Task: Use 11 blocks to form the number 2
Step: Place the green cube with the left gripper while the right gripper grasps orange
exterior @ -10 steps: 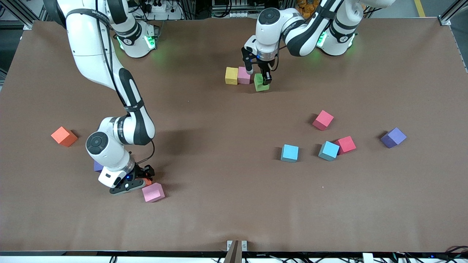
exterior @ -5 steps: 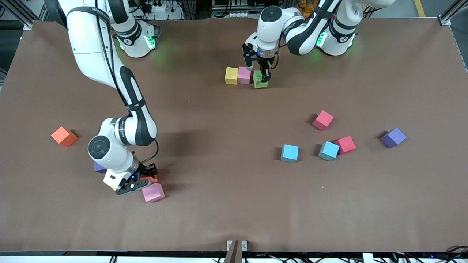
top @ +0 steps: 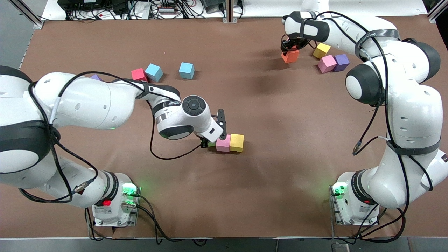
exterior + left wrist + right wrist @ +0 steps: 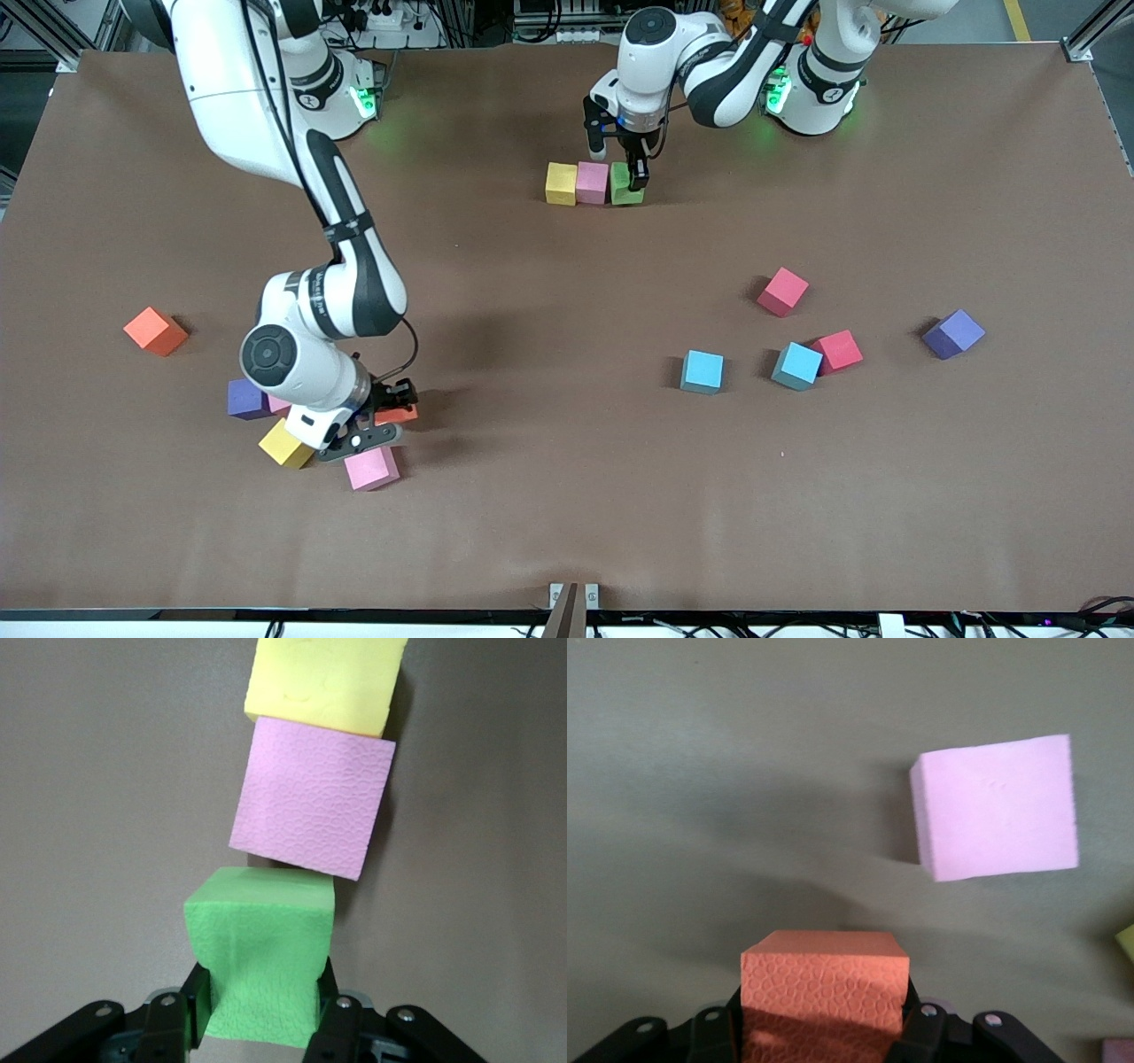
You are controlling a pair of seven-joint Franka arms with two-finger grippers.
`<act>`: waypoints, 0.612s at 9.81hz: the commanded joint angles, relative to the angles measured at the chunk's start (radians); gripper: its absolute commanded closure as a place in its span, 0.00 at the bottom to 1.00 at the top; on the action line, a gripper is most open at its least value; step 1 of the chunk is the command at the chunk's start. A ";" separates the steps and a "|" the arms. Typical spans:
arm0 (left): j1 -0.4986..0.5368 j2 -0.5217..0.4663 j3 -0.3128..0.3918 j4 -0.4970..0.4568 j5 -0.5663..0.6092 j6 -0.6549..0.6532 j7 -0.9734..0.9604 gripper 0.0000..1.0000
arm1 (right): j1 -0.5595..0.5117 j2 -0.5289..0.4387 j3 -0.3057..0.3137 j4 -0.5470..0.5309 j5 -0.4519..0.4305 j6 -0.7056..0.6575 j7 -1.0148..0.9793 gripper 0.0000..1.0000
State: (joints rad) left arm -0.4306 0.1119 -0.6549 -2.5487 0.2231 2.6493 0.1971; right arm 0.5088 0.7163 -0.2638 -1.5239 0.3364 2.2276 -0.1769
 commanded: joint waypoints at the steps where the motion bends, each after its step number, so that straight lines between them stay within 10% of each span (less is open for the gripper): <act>1: 0.007 0.006 -0.017 -0.007 0.038 0.018 -0.002 1.00 | 0.002 -0.017 0.002 -0.025 0.023 -0.008 0.037 0.71; 6: 0.009 0.038 -0.017 0.002 0.107 0.018 -0.002 1.00 | 0.004 -0.018 0.003 -0.038 0.087 -0.011 0.048 0.71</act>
State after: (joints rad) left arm -0.4306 0.1406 -0.6653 -2.5493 0.2967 2.6518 0.1971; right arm 0.5137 0.7160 -0.2640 -1.5462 0.3960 2.2222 -0.1439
